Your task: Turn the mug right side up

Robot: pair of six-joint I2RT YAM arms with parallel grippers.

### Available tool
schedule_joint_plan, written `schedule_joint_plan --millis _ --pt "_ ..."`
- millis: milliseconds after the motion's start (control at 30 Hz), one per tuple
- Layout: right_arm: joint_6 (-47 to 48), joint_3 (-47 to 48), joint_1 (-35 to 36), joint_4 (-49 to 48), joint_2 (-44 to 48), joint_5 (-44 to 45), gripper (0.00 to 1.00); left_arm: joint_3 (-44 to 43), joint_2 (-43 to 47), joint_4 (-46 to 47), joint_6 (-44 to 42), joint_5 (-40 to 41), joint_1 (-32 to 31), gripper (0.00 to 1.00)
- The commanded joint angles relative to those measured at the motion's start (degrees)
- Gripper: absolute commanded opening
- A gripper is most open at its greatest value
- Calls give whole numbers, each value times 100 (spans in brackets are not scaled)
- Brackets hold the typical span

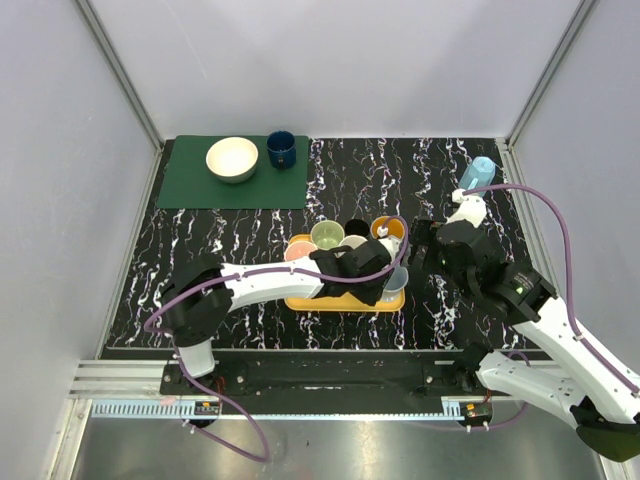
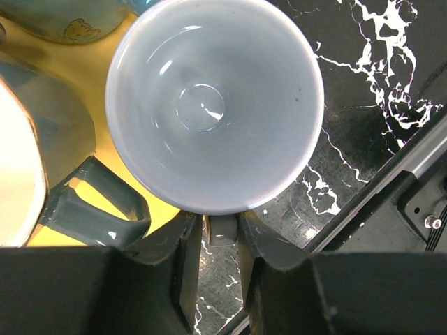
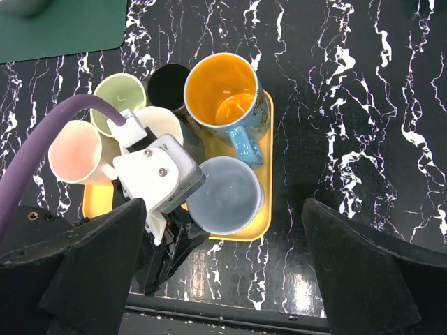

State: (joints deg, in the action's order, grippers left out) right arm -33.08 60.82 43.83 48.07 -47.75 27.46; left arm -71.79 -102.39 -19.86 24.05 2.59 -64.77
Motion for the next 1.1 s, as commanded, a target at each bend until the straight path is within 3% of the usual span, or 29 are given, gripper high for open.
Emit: schedule_joint_plan --millis 0,33,100,300,600,767,867,933,1067 --pt "3 115 37 -132 72 -74 100 -204 8 96 -32 101 0 25" --pt "3 115 37 -123 73 -74 100 -204 43 122 -32 93 0 21" --pt "-14 123 37 -123 81 -92 100 -186 87 157 -32 66 0 0" --pt "-111 439 38 61 274 -57 100 279 658 930 91 -145 -9 0" --pt "-383 1424 37 1107 661 523 100 279 1414 904 178 250 -141 0" --pt "-506 1153 29 538 1135 121 100 858 2906 1694 521 619 -71 0" --pt "-620 916 37 -165 1425 -484 100 1429 3917 2572 1213 60 525 0" --pt "-743 783 29 -726 1505 -898 100 1965 4505 3465 2039 -722 1208 0" --pt "-945 389 37 -1685 1391 -2348 100 2317 4912 4436 3033 -1874 2090 0"
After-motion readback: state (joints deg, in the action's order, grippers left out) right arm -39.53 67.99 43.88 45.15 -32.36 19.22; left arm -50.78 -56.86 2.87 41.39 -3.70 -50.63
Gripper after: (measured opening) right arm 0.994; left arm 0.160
